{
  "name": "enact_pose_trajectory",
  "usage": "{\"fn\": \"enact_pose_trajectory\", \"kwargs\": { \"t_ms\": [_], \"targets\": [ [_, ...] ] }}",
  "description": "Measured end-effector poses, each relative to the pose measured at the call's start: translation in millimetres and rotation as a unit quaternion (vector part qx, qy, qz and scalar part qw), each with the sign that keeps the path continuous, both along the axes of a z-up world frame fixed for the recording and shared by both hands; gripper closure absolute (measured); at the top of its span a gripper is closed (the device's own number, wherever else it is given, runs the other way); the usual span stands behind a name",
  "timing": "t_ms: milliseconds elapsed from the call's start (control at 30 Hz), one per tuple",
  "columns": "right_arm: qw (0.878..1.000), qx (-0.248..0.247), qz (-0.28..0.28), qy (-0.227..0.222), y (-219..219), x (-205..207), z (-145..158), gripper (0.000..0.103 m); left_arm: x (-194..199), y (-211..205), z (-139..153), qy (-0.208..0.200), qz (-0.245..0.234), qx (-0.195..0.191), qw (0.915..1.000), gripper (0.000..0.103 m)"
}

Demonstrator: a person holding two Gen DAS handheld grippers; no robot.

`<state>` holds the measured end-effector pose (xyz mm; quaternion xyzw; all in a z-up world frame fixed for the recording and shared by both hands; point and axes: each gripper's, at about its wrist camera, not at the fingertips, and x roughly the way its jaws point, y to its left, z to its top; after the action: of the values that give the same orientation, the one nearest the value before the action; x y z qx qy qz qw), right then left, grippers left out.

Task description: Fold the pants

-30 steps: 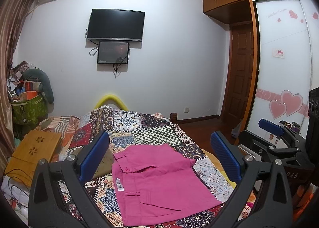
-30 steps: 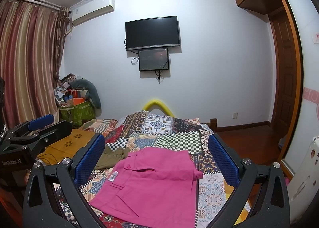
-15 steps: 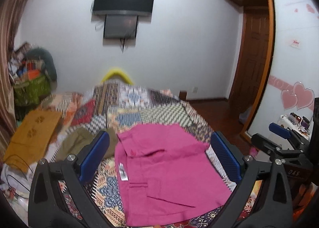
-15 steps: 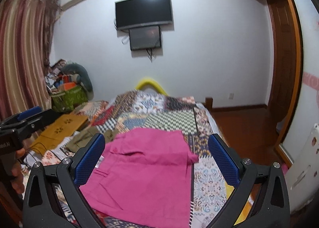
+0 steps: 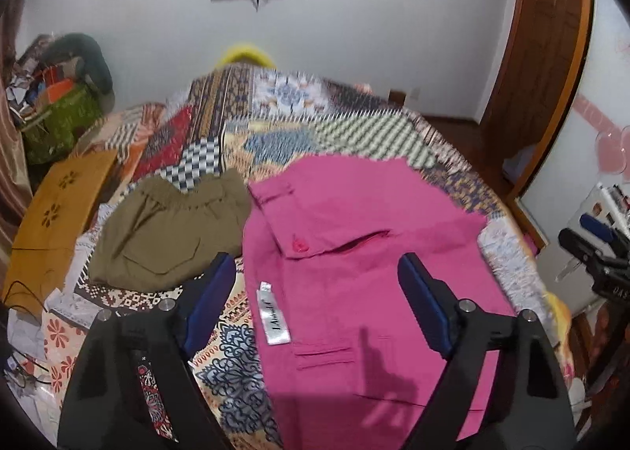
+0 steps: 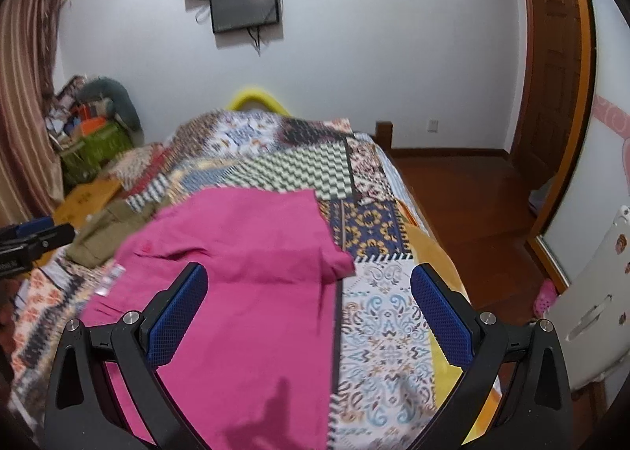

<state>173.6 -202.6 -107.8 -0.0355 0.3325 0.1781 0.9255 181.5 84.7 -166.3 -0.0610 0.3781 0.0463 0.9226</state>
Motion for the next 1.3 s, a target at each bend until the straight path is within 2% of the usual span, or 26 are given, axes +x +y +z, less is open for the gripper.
{"fn": "enact_pose_trajectory", "kwargs": {
  "t_ms": [133,200,367,500,567,667,767,867,933,967,1033,1067,1100,1167,1300],
  "targets": [
    [1.000,-0.004,0.004,0.029,-3,22,-16,0.008,19,9,-23,0.033,-0.012,0.003,0.9994,0.026],
    [0.999,0.001,0.005,0.050,-4,34,-26,0.016,25,11,-32,0.049,-0.020,0.002,0.9986,0.035],
    [0.995,0.013,0.014,0.099,0,55,-55,0.024,42,22,-62,0.093,-0.032,-0.006,0.9952,0.046],
    [0.989,0.011,0.032,0.141,7,60,-80,0.037,50,26,-81,0.117,-0.040,-0.025,0.9920,0.059],
    [0.987,0.009,0.040,0.156,9,62,-90,0.041,54,26,-89,0.125,-0.045,-0.035,0.9906,0.059],
    [0.985,0.008,0.047,0.168,10,65,-98,0.042,57,23,-95,0.129,-0.051,-0.037,0.9897,0.059],
    [0.982,0.014,0.054,0.179,10,70,-103,0.043,61,21,-100,0.134,-0.058,-0.039,0.9886,0.064],
    [0.978,0.020,0.068,0.196,15,76,-109,0.056,63,22,-103,0.134,-0.061,-0.051,0.9878,0.067],
    [0.977,0.019,0.075,0.198,20,76,-112,0.057,64,23,-103,0.135,-0.061,-0.056,0.9874,0.070],
    [0.978,0.018,0.077,0.195,21,76,-113,0.059,64,23,-103,0.135,-0.061,-0.056,0.9874,0.075],
    [0.977,0.014,0.082,0.195,23,75,-113,0.070,64,24,-103,0.135,-0.063,-0.058,0.9872,0.086],
    [0.977,0.015,0.083,0.195,23,74,-113,0.081,63,23,-102,0.131,-0.069,-0.061,0.9871,0.094],
    [0.977,0.017,0.084,0.196,23,74,-113,0.090,62,22,-100,0.126,-0.073,-0.066,0.9872,0.099],
    [0.977,0.021,0.083,0.196,22,72,-113,0.093,59,19,-94,0.115,-0.085,-0.070,0.9872,0.099],
    [0.978,0.014,0.080,0.190,20,65,-112,0.096,60,12,-87,0.110,-0.088,-0.036,0.9894,0.100]
  ]
}}
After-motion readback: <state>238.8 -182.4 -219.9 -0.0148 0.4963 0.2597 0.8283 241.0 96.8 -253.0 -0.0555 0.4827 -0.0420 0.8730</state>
